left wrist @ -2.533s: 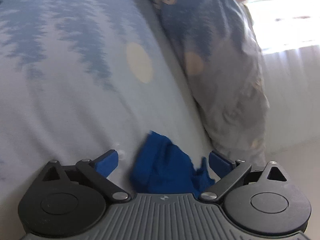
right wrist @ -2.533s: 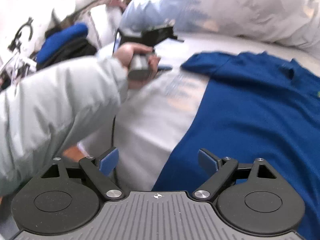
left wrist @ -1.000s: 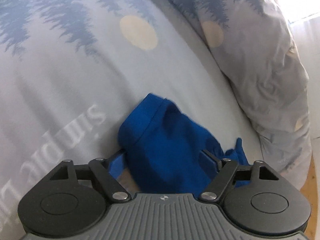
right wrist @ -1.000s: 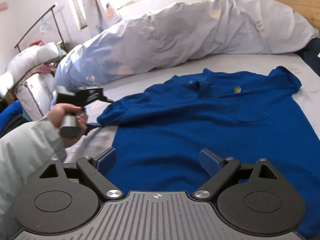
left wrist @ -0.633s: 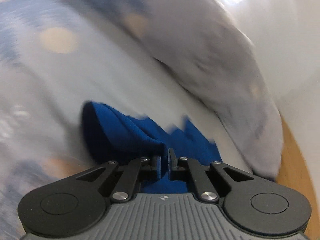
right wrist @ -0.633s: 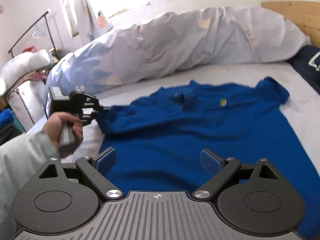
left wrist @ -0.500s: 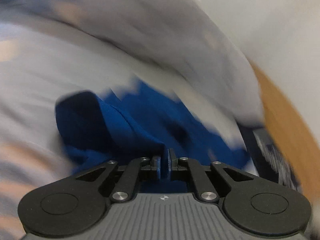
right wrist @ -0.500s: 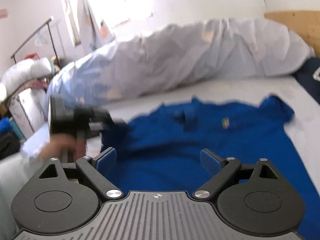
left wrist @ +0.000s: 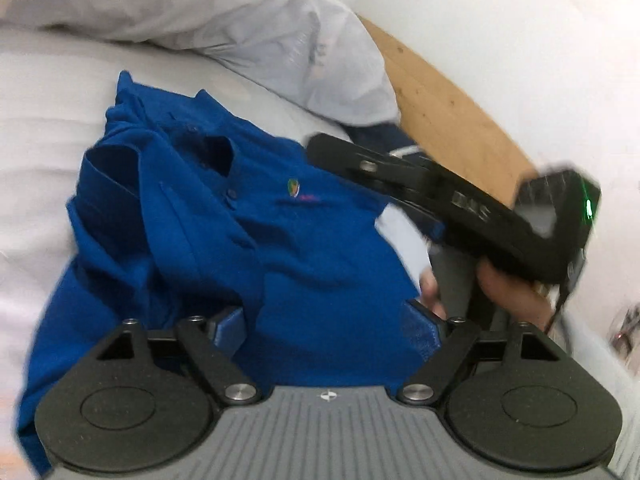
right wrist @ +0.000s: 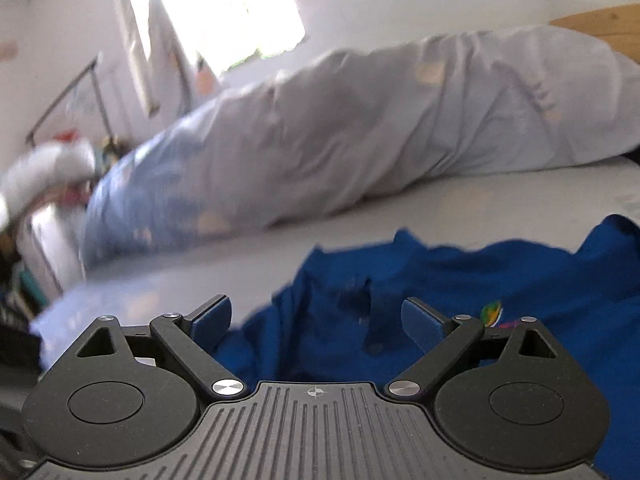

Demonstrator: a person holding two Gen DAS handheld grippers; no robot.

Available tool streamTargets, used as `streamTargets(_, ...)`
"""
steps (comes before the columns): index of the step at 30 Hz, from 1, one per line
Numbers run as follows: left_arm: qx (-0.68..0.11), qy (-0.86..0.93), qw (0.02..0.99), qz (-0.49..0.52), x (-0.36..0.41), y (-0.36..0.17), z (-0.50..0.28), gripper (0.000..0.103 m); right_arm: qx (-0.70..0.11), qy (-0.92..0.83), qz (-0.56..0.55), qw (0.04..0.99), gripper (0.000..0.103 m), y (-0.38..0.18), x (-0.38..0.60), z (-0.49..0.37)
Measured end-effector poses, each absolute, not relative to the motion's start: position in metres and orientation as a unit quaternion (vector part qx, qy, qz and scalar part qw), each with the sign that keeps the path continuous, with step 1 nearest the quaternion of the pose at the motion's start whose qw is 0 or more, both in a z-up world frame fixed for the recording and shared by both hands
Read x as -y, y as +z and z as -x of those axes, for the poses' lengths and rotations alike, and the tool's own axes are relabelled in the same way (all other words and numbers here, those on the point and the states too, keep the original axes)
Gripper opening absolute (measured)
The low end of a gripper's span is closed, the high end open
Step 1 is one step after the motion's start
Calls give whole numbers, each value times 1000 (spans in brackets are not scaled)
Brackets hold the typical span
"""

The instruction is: Fold clothes

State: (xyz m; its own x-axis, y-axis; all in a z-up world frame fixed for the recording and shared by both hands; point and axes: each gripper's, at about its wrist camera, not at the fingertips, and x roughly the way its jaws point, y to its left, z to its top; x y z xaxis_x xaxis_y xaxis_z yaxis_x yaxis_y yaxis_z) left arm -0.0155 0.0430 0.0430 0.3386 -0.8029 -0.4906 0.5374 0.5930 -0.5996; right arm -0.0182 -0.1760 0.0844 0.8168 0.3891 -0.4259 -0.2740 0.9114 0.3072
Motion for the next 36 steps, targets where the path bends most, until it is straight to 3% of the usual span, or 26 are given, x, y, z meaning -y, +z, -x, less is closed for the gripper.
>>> streamTargets(3,-403,-398,816,115,-45,49,19,86,-255,215,-70,940,91,86,154,13)
streamTargets(5,-411,-395,815,103,-41,45,19,86,-259,240,-40,935,76,86,137,9)
streamTargets(10,-433,-425,791,79,-27,35,24,86,-308,274,34,910,60,70,94,3)
streamTargets(15,-441,-408,795,86,-39,28,23,86,-334,254,75,905,28,55,81,5)
streamTargets(16,-443,-402,797,85,-42,27,22,86,-340,242,86,905,14,52,82,4)
streamTargets(24,-446,-387,802,93,-59,26,19,86,-357,108,69,925,13,66,149,-3)
streamTargets(30,-449,-385,801,94,-56,21,16,87,-316,267,37,910,20,92,124,23)
streamTargets(36,-448,-386,801,99,-55,17,15,89,-352,317,59,879,22,62,80,21)
